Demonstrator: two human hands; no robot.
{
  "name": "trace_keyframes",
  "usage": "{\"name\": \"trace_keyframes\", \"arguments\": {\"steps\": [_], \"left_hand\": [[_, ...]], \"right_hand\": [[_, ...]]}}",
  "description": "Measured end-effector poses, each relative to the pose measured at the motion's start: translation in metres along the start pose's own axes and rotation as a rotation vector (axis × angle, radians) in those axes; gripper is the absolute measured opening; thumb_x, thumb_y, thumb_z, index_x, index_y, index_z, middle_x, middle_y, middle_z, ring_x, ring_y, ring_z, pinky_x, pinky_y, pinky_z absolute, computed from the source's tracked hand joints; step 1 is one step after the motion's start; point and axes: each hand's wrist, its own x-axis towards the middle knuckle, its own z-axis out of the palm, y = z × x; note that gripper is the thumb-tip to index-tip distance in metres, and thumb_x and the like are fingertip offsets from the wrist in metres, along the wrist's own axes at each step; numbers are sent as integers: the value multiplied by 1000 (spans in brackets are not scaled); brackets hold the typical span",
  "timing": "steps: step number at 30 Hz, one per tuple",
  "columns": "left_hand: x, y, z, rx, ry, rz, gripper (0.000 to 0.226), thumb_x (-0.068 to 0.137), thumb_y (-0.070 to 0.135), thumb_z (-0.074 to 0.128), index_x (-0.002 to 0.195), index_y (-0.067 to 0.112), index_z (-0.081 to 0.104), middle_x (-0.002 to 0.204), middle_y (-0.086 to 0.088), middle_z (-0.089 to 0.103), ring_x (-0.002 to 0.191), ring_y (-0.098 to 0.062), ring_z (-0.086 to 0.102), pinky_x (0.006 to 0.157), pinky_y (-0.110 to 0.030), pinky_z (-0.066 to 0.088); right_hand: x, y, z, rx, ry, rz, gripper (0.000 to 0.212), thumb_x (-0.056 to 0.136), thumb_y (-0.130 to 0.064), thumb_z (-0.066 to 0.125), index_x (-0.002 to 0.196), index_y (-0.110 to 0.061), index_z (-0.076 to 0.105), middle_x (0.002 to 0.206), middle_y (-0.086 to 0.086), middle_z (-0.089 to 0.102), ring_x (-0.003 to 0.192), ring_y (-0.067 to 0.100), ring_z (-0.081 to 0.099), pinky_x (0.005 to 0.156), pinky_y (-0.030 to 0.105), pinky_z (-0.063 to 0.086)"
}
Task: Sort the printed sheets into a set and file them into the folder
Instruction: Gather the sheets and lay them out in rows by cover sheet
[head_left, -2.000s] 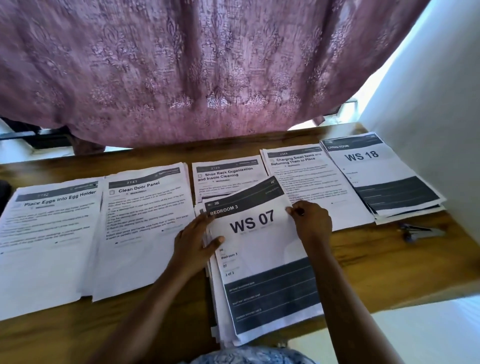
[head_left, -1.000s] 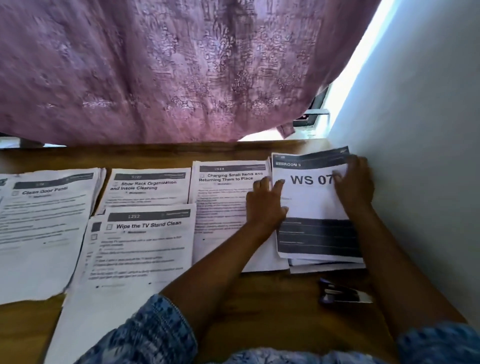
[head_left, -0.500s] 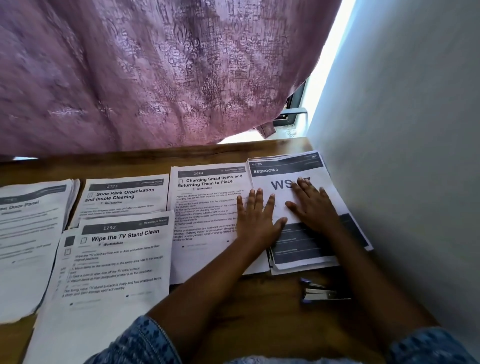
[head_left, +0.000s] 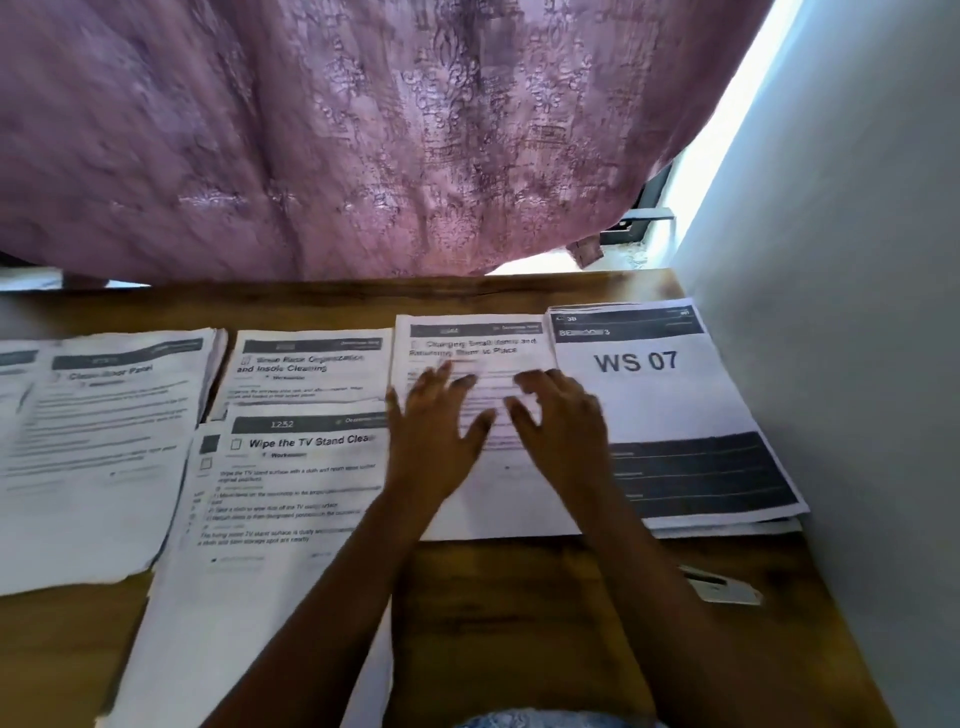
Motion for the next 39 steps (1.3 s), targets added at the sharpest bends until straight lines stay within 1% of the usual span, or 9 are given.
{"name": "trace_keyframes", "arguments": {"steps": [7, 15, 19, 22, 26, 29, 31, 34, 39], "left_hand": [[-65, -121, -16, -21, 145, -186, 43, 87, 32, 67, 127, 18, 59, 139, -8, 54, 132, -32, 45, 109, -61, 28], [-87, -153, -6, -46, 63, -66, 53, 88, 50, 41, 129, 24, 59, 138, -6, 55, 128, -29, 50, 100, -51, 43], [-87, -153, -1, -145, 46, -91, 58, 85, 58, 37, 135, 31, 53, 146, 1, 45, 137, -23, 37, 109, -48, 29], [-85, -157, -8, -430, 12, -127, 63, 82, 61, 41, 136, 30, 51, 148, 5, 41, 139, -16, 32, 115, -42, 24], [-82, -171, -27, -735, 99, -198, 65, 83, 52, 55, 141, 26, 43, 150, 0, 37, 138, -14, 32, 115, -40, 30], [-77, -191, -48, -882, 130, -242, 75, 84, 42, 66, 147, 29, 29, 153, 3, 32, 139, -15, 33, 109, -37, 38], [-76, -205, -65, -992, 115, -223, 73, 86, 24, 70, 146, 30, 30, 143, 9, 45, 126, -6, 49, 96, -26, 50], [-79, -232, -95, -1001, 188, -244, 58, 86, 5, 68, 135, 28, 48, 118, 16, 60, 99, 8, 61, 73, -9, 49], [-69, -316, -141, -746, 352, -300, 41, 86, 3, 67, 121, 23, 62, 111, -1, 67, 81, -2, 62, 70, -5, 45]], "right_hand": [[-18, -59, 49, 142, -345, 272, 27, 89, -47, 59, 97, -21, 58, 84, -10, 57, 80, 12, 57, 69, 27, 43], [-16, -100, 75, 131, -482, 418, 37, 82, -51, 65, 84, -15, 59, 76, -4, 60, 74, 16, 56, 63, 29, 41], [-15, -113, 75, 47, -382, 441, 31, 84, -45, 66, 77, -16, 56, 69, -5, 57, 70, 18, 56, 59, 27, 35], [-15, -118, 71, -37, -326, 366, 29, 87, -42, 63, 70, -21, 52, 70, -4, 56, 72, 20, 55, 62, 28, 36], [-13, -112, 61, 58, -132, 211, 22, 90, -34, 61, 93, -13, 68, 82, 0, 62, 81, 24, 60, 68, 35, 50], [3, -127, 47, 311, -66, 231, 11, 94, -27, 57, 86, -21, 61, 77, -5, 60, 72, 13, 59, 65, 29, 47], [18, -143, 43, 462, -18, 307, 18, 96, -26, 55, 78, -25, 56, 74, -5, 61, 70, 12, 59, 65, 26, 47], [42, -166, 50, 589, -46, 348, 22, 93, -40, 55, 83, -22, 63, 80, 1, 69, 78, 22, 66, 74, 38, 53], [79, -224, 123, 623, -117, 362, 26, 89, -31, 62, 72, -12, 63, 70, 4, 66, 65, 13, 57, 65, 40, 48]]}}
